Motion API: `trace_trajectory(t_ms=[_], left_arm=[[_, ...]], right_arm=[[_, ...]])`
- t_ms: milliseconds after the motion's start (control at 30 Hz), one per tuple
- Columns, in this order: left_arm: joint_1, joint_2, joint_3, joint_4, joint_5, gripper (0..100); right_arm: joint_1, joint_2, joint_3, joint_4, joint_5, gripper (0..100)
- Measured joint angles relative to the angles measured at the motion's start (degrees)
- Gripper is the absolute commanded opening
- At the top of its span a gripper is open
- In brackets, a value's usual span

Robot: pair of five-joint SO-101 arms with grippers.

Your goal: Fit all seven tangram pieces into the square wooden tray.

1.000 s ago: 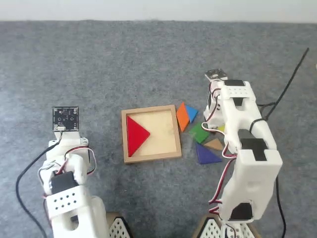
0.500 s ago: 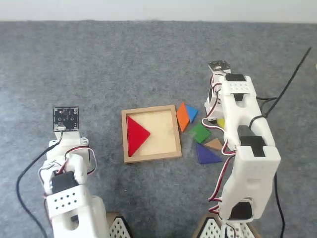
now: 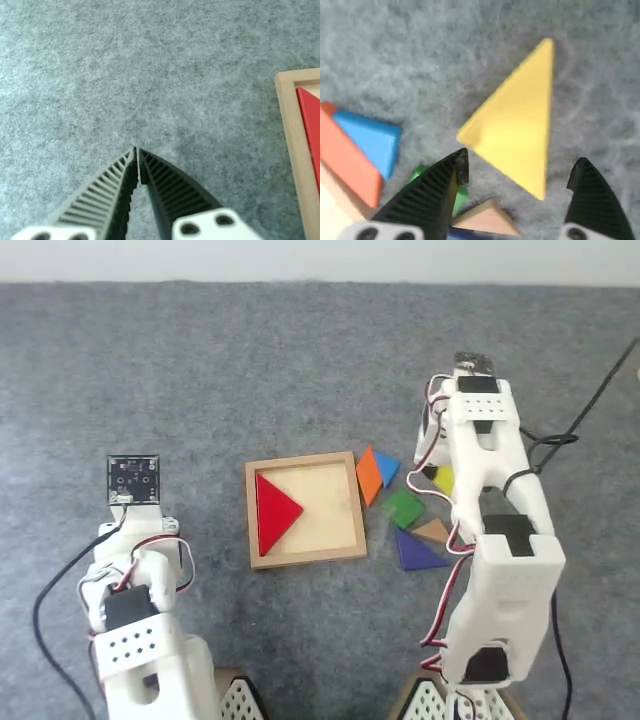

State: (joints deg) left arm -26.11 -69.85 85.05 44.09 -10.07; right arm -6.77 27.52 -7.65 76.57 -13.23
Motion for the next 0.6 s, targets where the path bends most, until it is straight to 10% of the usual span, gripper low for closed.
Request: trace_trajectory(t_ms=[600], left_arm=[[0.0,0.0,0.0,0.0,0.0,1]], right_arm=[[0.35,4.04,-2.55,-2.02,0.0,45.0]])
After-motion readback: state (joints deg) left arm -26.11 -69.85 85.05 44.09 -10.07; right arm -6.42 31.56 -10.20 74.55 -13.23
